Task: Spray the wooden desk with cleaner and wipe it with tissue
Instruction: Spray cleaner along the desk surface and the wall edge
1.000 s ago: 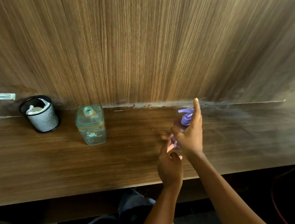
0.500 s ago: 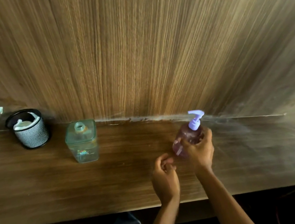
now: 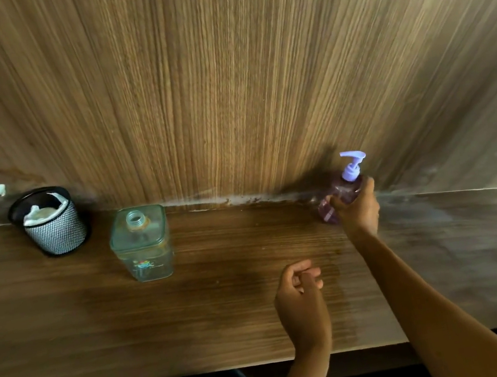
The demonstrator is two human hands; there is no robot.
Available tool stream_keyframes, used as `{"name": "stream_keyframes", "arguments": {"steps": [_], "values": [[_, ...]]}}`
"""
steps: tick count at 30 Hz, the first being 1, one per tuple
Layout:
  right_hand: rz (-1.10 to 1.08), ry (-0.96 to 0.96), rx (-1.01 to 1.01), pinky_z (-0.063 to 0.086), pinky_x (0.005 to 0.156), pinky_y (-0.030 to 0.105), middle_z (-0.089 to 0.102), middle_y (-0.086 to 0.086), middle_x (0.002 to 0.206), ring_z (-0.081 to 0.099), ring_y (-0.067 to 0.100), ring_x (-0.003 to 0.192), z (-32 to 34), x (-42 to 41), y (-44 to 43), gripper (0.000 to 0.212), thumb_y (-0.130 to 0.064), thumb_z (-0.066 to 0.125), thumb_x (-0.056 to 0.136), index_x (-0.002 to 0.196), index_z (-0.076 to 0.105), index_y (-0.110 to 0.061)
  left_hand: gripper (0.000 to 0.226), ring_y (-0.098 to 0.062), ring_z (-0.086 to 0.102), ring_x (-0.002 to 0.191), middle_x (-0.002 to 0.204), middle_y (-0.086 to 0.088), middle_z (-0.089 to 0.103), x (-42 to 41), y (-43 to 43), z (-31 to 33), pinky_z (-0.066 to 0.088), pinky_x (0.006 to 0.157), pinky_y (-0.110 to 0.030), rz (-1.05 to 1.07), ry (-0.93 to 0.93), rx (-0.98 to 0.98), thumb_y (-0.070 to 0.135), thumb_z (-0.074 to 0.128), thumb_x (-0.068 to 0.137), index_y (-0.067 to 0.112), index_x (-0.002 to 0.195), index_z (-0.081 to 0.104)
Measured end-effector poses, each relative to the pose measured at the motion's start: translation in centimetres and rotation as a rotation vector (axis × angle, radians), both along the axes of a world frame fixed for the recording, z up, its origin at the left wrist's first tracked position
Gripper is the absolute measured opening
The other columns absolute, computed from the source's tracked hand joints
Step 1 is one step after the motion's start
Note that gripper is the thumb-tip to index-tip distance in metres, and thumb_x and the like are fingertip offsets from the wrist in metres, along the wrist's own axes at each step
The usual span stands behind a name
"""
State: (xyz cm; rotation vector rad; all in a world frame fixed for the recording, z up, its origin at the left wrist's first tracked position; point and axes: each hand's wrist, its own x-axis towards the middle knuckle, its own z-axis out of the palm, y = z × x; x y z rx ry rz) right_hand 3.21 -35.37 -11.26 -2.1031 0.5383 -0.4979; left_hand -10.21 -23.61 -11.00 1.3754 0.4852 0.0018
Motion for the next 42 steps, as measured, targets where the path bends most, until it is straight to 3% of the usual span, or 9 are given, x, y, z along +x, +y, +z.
{"name": "stream_keyframes", "arguments": {"steps": [7, 11, 14, 18, 21, 24, 29, 34, 42], "values": [[0.075, 0.019, 0.007, 0.046, 0.093, 0.046, 0.049, 0.015, 0.131, 0.052, 0.035, 0.116, -1.0, 0.2, 0.2, 0.075, -0.016, 0.073, 0.074, 0.135, 0.030, -0.018, 0.024, -0.010, 0.067, 0.078, 0.085, 0.007, 0.069, 0.0, -0.2, -0.5, 0.054, 0.070, -0.022, -0.003, 0.007, 0.014, 0.012, 0.046, 0.092, 0.030, 0.084, 0.060], [-0.018, 0.012, 0.045, 0.021, 0.114, 0.038, 0.017, 0.023, 0.152, 0.020, 0.035, 0.141, -0.8, -1.4, 0.8, 0.102, -0.010, 0.076, 0.073, 0.148, 0.007, -0.004, 0.024, -0.010, 0.067, 0.082, 0.085, 0.006, 0.069, -0.2, -0.1, -0.5, 0.056, 0.075, -0.025, 0.006, -0.024, 0.024, 0.013, 0.048, 0.091, 0.033, 0.082, 0.058], [-0.102, -0.027, 0.059, 0.030, 0.108, 0.042, 0.029, 0.026, 0.142, 0.035, 0.041, 0.129, 0.4, -4.7, 3.1, 0.080, -0.004, 0.068, 0.075, 0.143, 0.025, -0.003, 0.027, -0.013, 0.067, 0.084, 0.087, 0.001, 0.070, -0.9, 0.0, -0.5, 0.057, 0.080, -0.033, 0.002, -0.043, 0.070, 0.012, 0.048, 0.091, 0.035, 0.081, 0.057], [0.068, 0.058, -0.011, 0.042, 0.090, 0.037, 0.050, 0.025, 0.120, 0.052, 0.040, 0.107, 1.7, -8.3, 7.5, 0.040, -0.001, 0.059, 0.078, 0.118, 0.057, -0.002, 0.022, -0.009, 0.066, 0.084, 0.091, 0.003, 0.070, -2.1, 1.5, 0.5, 0.057, 0.081, -0.036, 0.041, -0.071, 0.062, 0.010, 0.048, 0.091, 0.028, 0.093, 0.061], [0.206, 0.112, -0.034, 0.043, 0.086, 0.032, 0.062, 0.021, 0.113, 0.060, 0.036, 0.104, 2.7, -9.9, 11.4, 0.031, 0.000, 0.056, 0.080, 0.109, 0.065, -0.003, 0.024, -0.007, 0.060, 0.091, 0.100, 0.005, 0.065, -1.8, 5.6, 2.2, 0.050, 0.083, -0.022, 0.109, -0.093, 0.139, 0.009, 0.048, 0.092, 0.017, 0.107, 0.064], [0.269, 0.136, 0.004, 0.039, 0.080, 0.023, 0.069, 0.017, 0.108, 0.062, 0.030, 0.103, 3.7, -10.9, 16.1, 0.027, -0.001, 0.055, 0.082, 0.106, 0.068, -0.004, 0.025, -0.020, 0.065, 0.090, 0.099, -0.003, 0.071, -1.2, 11.9, 2.9, 0.052, 0.082, -0.033, 0.195, -0.135, 0.222, 0.007, 0.046, 0.090, 0.017, 0.099, 0.066], [0.432, 0.096, 0.034, 0.040, 0.084, 0.022, 0.064, 0.014, 0.114, 0.059, 0.028, 0.108, 4.4, -10.6, 23.8, 0.032, 0.000, 0.060, 0.080, 0.111, 0.064, -0.006, 0.029, -0.031, 0.067, 0.085, 0.094, -0.008, 0.073, -0.1, 21.0, 2.3, 0.055, 0.080, -0.046, 0.259, -0.145, 0.381, 0.003, 0.045, 0.086, 0.022, 0.093, 0.065], [0.426, 0.107, -0.017, 0.039, 0.098, 0.041, 0.043, 0.014, 0.126, 0.042, 0.032, 0.116, 4.2, -9.7, 28.8, 0.062, -0.022, 0.071, 0.077, 0.131, 0.043, -0.011, 0.029, -0.016, 0.061, 0.081, 0.093, -0.005, 0.070, 1.2, 25.4, 2.4, 0.048, 0.073, -0.022, 0.252, -0.177, 0.407, -0.004, 0.044, 0.086, 0.009, 0.097, 0.067], [0.408, 0.174, 0.001, 0.047, 0.089, 0.045, 0.044, 0.013, 0.123, 0.046, 0.032, 0.115, 2.8, -8.2, 30.5, 0.068, -0.039, 0.073, 0.073, 0.126, 0.037, -0.017, 0.026, -0.025, 0.058, 0.111, 0.117, -0.013, 0.065, 4.5, 26.8, 1.2, 0.042, 0.092, -0.027, 0.116, -0.146, 0.427, 0.002, 0.047, 0.088, 0.004, 0.107, 0.065]]}}
